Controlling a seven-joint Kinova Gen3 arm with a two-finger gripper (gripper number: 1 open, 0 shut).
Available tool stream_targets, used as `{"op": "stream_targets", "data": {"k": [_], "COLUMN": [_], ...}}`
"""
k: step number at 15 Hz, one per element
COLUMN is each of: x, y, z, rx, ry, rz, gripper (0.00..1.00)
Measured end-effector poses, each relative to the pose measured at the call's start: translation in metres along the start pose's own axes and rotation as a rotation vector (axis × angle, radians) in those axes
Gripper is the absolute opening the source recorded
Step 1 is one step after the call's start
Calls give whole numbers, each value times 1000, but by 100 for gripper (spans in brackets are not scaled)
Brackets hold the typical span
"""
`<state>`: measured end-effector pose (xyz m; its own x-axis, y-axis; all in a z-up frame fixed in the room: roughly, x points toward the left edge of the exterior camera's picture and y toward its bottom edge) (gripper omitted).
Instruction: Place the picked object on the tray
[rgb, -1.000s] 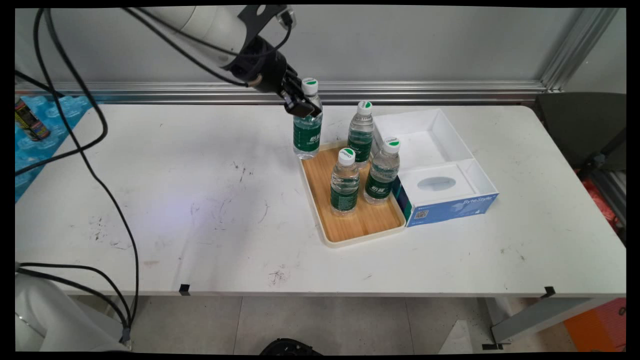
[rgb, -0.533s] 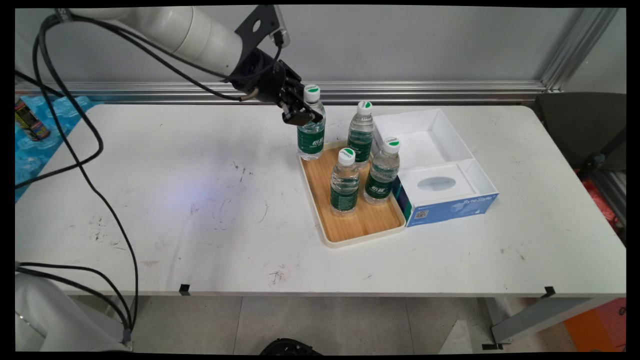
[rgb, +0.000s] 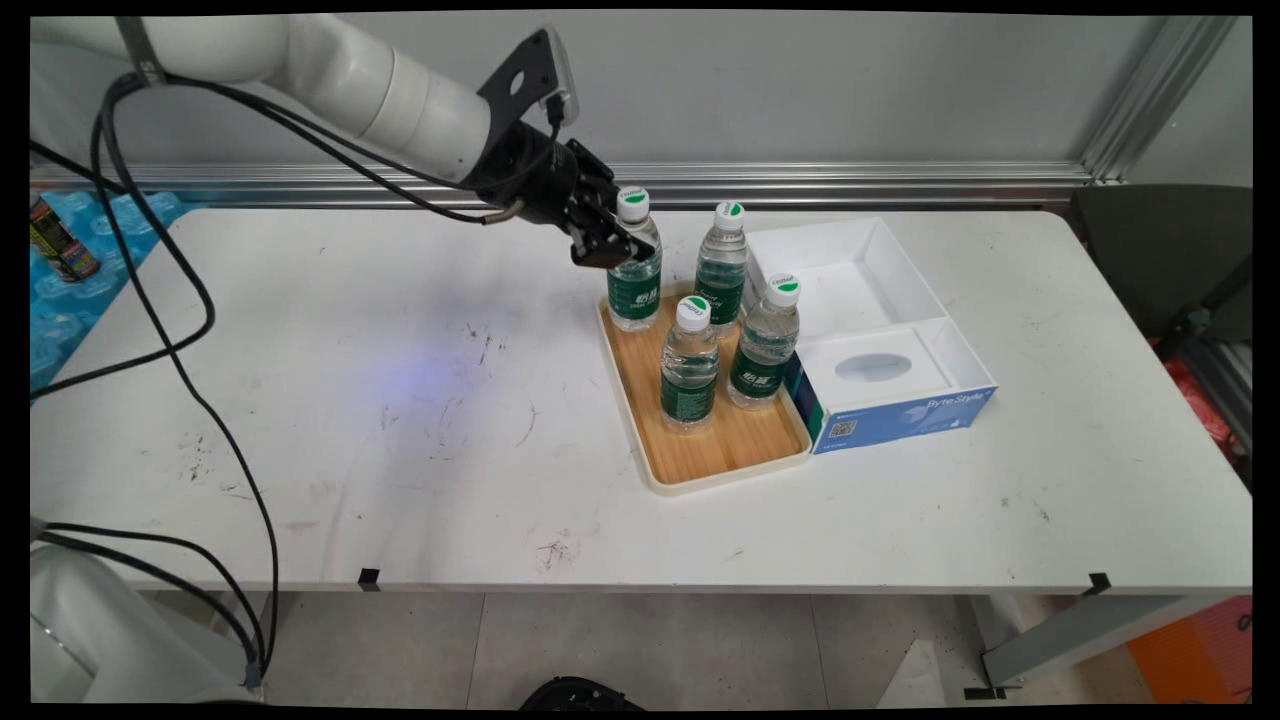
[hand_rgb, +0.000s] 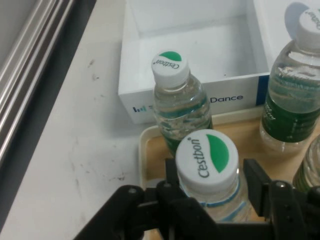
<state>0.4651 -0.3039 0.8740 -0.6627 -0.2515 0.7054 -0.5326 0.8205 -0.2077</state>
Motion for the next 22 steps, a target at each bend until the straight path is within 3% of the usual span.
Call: {"op": "stream_targets", "data": {"k": [9,22], "x": [-19,-32], "y": [-11,-8], "z": [30,55], "rx": [-24,-48], "ry": [28,19], "rz": [7,17], "gripper": [0,0]}}
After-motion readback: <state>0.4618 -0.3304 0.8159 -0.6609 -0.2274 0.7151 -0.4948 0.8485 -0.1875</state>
